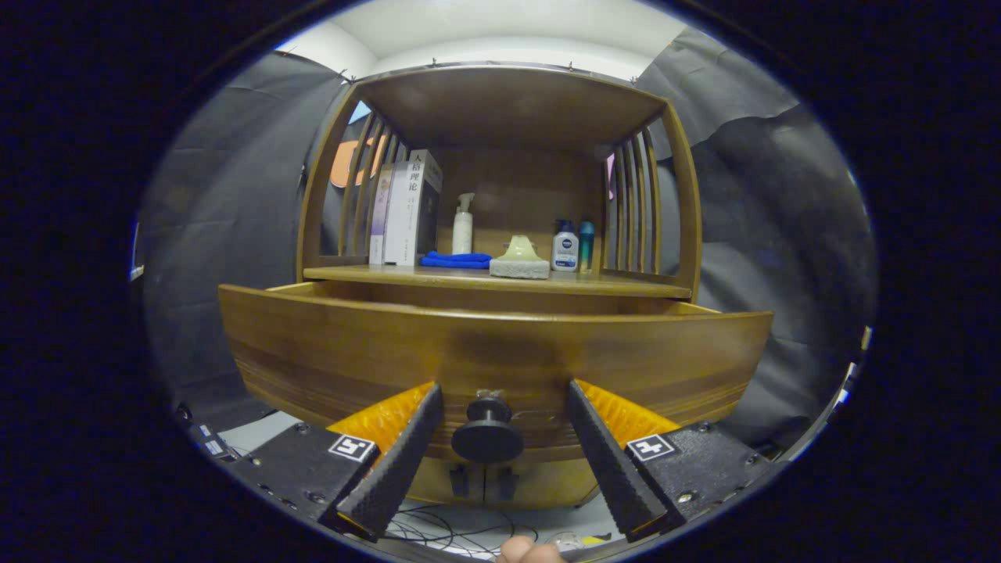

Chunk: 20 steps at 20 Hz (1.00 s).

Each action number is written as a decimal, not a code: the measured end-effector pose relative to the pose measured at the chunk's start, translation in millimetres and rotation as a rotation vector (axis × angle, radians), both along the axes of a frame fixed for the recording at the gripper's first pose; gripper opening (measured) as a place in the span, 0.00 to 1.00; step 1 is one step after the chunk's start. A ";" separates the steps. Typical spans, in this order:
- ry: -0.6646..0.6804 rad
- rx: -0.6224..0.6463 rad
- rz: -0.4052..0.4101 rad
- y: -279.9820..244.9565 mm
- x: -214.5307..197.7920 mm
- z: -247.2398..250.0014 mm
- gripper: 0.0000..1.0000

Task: Pull open the drawer, take out the items inside it, and place them on the countertop above the cabinet.

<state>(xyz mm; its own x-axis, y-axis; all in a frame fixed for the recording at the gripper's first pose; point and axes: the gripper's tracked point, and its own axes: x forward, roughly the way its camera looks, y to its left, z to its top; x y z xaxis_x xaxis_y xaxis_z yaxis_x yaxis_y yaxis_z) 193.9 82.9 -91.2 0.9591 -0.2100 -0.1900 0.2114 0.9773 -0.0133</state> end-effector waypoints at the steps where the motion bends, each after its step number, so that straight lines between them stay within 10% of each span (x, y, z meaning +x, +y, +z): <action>1: 0.025 0.004 -0.004 -0.1 6.9 -2.9 1.00; 20: 0.048 0.027 -0.009 2.7 15.7 -5.9 1.00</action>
<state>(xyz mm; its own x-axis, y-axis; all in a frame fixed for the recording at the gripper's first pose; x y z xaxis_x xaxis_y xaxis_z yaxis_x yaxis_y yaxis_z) 209.6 85.6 -97.2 0.9467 -0.2128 -0.2420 0.2201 0.9755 0.0030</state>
